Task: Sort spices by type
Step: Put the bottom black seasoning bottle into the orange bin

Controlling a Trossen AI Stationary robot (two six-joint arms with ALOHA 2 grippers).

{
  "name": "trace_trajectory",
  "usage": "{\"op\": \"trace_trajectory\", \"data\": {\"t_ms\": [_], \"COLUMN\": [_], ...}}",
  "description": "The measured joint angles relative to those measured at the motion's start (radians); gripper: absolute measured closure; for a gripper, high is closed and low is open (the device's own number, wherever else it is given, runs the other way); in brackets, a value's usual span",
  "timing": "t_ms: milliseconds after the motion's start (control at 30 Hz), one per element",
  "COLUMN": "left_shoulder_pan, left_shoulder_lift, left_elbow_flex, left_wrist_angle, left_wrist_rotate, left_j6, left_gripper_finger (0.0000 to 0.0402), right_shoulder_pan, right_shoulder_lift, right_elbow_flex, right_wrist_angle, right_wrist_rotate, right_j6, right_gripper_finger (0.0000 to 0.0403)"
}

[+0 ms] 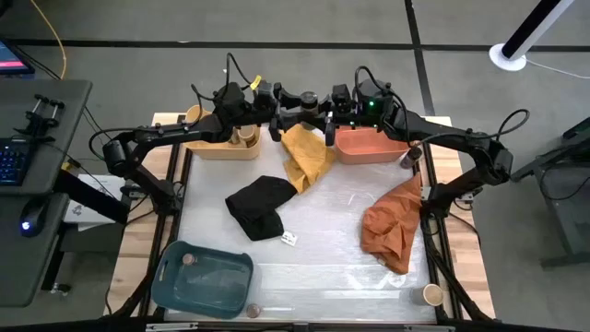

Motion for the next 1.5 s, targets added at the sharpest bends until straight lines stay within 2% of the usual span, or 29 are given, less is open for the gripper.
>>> {"op": "trace_trajectory", "data": {"t_ms": [133, 267, 367, 500, 567, 767, 967, 1200, 1500], "left_shoulder_pan": [-0.010, 0.026, 0.072, 0.116, 0.117, 0.053, -0.018, -0.039, -0.048], "left_shoulder_lift": [-0.002, -0.025, -0.076, -0.138, -0.138, -0.082, -0.019, -0.003, -0.004], "left_elbow_flex": [0.001, 0.001, -0.002, -0.001, -0.001, -0.001, -0.001, -0.001, -0.001], "left_wrist_angle": [-0.016, -0.062, -0.183, -0.386, -0.419, -0.263, -0.118, -0.060, -0.041], "left_wrist_rotate": [0.009, 0.108, 0.121, 0.088, 0.090, 0.096, 0.105, 0.060, 0.059], "left_j6": [0.000, -0.007, 0.014, 0.148, 0.166, 0.128, 0.073, 0.071, 0.047], "left_gripper_finger": [0.0149, 0.0149, 0.0149, 0.0149, 0.0149, 0.0149, 0.0149, 0.0149, 0.0149], "right_shoulder_pan": [0.005, -0.004, -0.025, -0.052, -0.055, -0.043, -0.029, -0.006, 0.029], "right_shoulder_lift": [-0.004, -0.026, -0.077, -0.113, -0.123, -0.104, -0.089, -0.086, -0.085], "right_elbow_flex": [0.000, 0.000, 0.001, 0.003, 0.002, 0.002, 0.002, 0.002, 0.002], "right_wrist_angle": [-0.002, -0.037, -0.064, -0.056, -0.041, -0.014, -0.013, -0.034, -0.022], "right_wrist_rotate": [-0.003, -0.004, 0.005, 0.006, 0.002, -0.055, -0.064, -0.077, -0.074], "right_j6": [-0.017, -0.042, -0.065, -0.060, -0.059, -0.018, -0.023, -0.023, -0.019], "right_gripper_finger": [0.0274, 0.0274, 0.0274, 0.0274, 0.0274, 0.0274, 0.0274, 0.0274, 0.0274]}}
